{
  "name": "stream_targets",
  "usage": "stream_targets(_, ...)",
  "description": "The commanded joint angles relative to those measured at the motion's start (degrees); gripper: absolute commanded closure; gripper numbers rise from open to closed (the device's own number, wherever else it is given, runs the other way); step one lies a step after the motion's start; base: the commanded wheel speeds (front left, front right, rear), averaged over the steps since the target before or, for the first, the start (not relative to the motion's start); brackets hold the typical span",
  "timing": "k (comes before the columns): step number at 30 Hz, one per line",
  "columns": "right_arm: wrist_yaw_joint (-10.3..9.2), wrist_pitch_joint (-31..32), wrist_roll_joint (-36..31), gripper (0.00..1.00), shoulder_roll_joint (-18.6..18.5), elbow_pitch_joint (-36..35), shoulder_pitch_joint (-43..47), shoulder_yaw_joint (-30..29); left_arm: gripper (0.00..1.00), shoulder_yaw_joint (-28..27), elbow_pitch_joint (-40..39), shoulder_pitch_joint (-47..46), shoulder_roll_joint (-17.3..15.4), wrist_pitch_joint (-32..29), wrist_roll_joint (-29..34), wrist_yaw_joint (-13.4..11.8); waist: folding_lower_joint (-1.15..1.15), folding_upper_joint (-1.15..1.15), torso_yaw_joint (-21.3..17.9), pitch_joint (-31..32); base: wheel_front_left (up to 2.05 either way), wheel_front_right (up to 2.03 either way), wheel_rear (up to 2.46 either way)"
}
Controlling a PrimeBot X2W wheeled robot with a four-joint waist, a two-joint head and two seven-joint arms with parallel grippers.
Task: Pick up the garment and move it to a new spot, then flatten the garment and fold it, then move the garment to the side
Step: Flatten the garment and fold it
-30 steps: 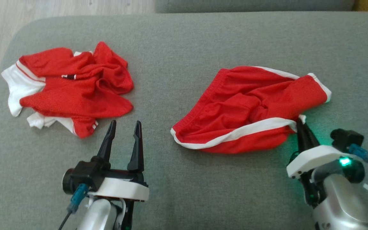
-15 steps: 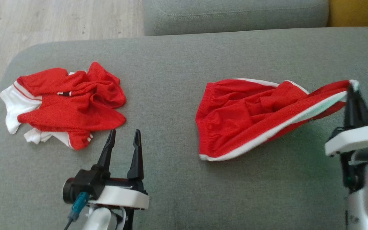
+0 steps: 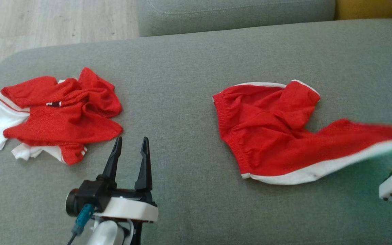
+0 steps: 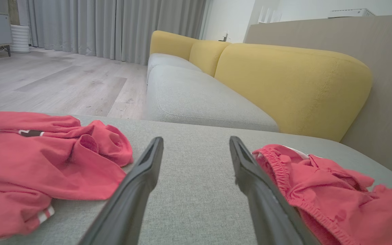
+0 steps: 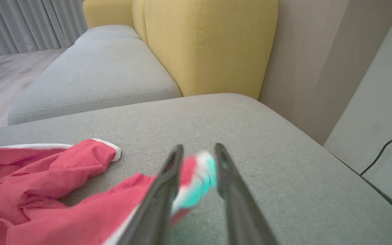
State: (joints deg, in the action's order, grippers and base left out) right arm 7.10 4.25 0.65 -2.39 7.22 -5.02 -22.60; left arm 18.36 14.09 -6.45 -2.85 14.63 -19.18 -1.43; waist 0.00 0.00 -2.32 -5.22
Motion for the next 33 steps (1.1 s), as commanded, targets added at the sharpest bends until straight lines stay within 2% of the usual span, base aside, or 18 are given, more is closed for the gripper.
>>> stream_targets(1, 0.39, -0.78, -0.58, 0.00, -0.49, -1.56, -1.58, 0.75, 0.00, -2.12, -1.88, -1.73, -0.03, 0.37, 0.05, 0.21, 0.00, 0.00, -0.34, -0.35, 0.00, 0.00, 0.00)
stream_targets(4, 0.39, -3.32, 0.52, 0.00, -0.49, -1.20, -2.55, 1.88, 0.00, -2.08, -1.67, -2.06, -0.03, 0.37, 0.19, 0.41, 0.00, 0.00, -0.52, -0.56, 0.00, 0.00, 0.00)
stream_targets(9, 0.39, -9.28, 4.07, 0.00, -0.49, -2.68, -2.77, 13.14, 0.00, -1.87, -1.28, -2.41, -0.03, 0.37, 0.40, 0.71, 0.00, 0.00, 0.16, -0.59, 0.00, 0.00, 0.00)
stream_targets(16, 0.39, -9.74, 5.17, 0.00, -0.49, -2.03, -2.32, 23.93, 0.00, -1.52, -1.02, -2.38, -0.03, 0.37, 0.36, 0.73, 0.00, 0.00, 1.61, -0.40, 0.00, 0.00, 0.00)
stream_targets(22, 0.39, -5.76, 7.62, 0.00, -0.49, 2.46, -6.72, 28.41, 0.00, -1.00, -1.17, -2.90, -0.03, 0.37, 0.09, 0.58, 0.00, 0.00, 3.94, -1.62, 0.00, 0.00, 0.00)
stream_targets(24, 0.39, -4.07, 6.02, 0.00, -0.49, 5.15, -9.58, 29.68, 0.00, -0.74, -1.27, -3.22, -0.03, 0.37, -0.09, 0.61, 0.00, 0.00, 4.89, -2.57, 0.00, 0.00, 0.00)
stream_targets(28, 0.39, 0.52, 6.77, 0.00, -0.49, 12.01, -15.28, 31.53, 0.00, -0.14, -1.13, -3.84, -0.03, 0.37, -0.58, 0.68, 0.00, 0.00, 6.86, -4.40, 0.00, 0.00, 0.00)
stream_targets(29, 0.39, 3.49, 6.83, 0.00, -0.49, 16.20, -17.87, 32.71, 0.00, 0.10, -1.01, -4.20, -0.03, 0.37, -0.78, 0.74, 0.00, 0.00, 7.79, -5.18, 0.00, 0.00, 0.00)
stream_targets(33, 0.39, 6.63, 7.03, 0.00, -0.49, 24.44, -22.33, 32.65, 0.00, 0.82, -0.86, -4.95, -0.03, 0.37, -1.49, 0.78, 0.00, 0.00, 9.73, -6.24, 0.00, 0.00, 0.00)
